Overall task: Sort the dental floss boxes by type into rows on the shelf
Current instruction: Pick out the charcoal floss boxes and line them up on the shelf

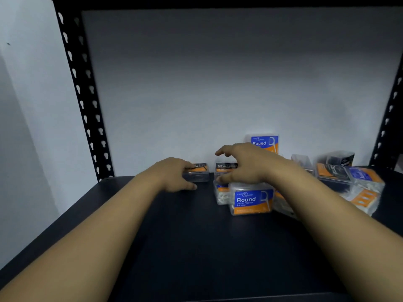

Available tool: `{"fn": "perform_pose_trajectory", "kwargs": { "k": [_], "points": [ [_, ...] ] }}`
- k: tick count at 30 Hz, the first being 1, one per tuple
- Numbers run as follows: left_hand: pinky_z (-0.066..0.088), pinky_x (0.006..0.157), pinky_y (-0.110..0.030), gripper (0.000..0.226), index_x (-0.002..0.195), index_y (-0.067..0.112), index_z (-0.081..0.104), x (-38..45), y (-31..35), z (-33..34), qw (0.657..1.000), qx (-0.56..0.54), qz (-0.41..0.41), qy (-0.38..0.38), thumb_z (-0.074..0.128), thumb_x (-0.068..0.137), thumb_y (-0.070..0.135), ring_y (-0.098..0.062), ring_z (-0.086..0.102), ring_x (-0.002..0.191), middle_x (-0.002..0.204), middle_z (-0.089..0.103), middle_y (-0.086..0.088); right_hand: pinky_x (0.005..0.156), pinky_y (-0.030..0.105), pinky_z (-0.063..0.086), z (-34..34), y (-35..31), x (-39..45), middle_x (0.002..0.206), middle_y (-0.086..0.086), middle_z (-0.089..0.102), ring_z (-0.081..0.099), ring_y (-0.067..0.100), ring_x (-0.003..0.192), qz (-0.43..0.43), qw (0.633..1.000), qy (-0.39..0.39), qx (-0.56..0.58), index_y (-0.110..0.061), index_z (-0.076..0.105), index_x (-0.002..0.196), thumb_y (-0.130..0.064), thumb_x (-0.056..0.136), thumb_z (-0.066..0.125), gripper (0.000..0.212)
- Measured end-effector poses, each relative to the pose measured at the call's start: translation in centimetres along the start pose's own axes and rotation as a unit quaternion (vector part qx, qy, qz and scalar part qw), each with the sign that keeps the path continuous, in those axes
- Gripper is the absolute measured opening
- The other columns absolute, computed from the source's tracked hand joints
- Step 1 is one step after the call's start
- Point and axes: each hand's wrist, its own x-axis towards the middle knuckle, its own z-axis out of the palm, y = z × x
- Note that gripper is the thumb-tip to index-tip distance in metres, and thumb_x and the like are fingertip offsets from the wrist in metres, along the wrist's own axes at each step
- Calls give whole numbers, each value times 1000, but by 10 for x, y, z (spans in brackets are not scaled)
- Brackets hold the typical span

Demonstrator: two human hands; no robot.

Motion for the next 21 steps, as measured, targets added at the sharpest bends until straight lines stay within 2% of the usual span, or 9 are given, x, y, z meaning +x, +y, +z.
{"fn": "perform_pose_trajectory", "kwargs": {
  "k": [4, 9, 12, 15, 18, 21],
  "points": [
    [45, 103, -34, 74, 145, 31, 51, 5, 0, 3, 1000, -16, -2, 9, 77, 78, 52, -20, 54, 126, 143, 56, 3, 100, 36, 49, 5, -1, 2, 149, -2, 52, 56, 20, 127, 2, 1000, -15, 3, -38, 43, 150, -57, 82, 74, 77],
    [47, 96, -33, 68, 134, 25, 58, 8, 2, 4, 999, -13, 7, 28, 80, 76, 51, -19, 55, 115, 125, 55, 4, 92, 31, 50, 7, -4, 3, 144, -1, 56, 60, 19, 120, 11, 999, -30, 27, -38, 42, 151, -47, 82, 77, 78],
    [47, 93, -33, 64, 130, 24, 59, 7, 6, 4, 999, -13, 13, 34, 81, 75, 49, -19, 54, 112, 122, 54, 3, 86, 27, 49, 7, -6, 5, 144, -2, 56, 60, 17, 118, 15, 998, -39, 54, -36, 43, 151, -39, 78, 81, 83],
    [46, 87, -33, 56, 124, 24, 57, 7, 8, 5, 999, -10, 18, 34, 81, 77, 45, -20, 54, 108, 122, 57, 0, 89, 27, 48, 7, -9, 6, 140, -4, 56, 58, 15, 117, 6, 999, -16, 45, -34, 47, 148, -37, 72, 86, 86],
    [45, 77, -33, 49, 118, 23, 53, 7, 8, 7, 999, -11, 13, 31, 78, 80, 44, -21, 55, 98, 113, 59, -2, 97, 33, 50, 7, -11, 6, 133, -5, 52, 54, 16, 120, -9, 1000, 13, 20, -32, 50, 147, -38, 66, 88, 89],
    [44, 72, -32, 47, 113, 22, 51, 8, 7, 8, 999, -11, 11, 38, 76, 81, 45, -21, 55, 91, 107, 56, -2, 97, 40, 52, 8, -12, 5, 126, -5, 48, 50, 17, 119, -30, 999, 39, 9, -32, 54, 142, -40, 64, 88, 85]
  ]
}}
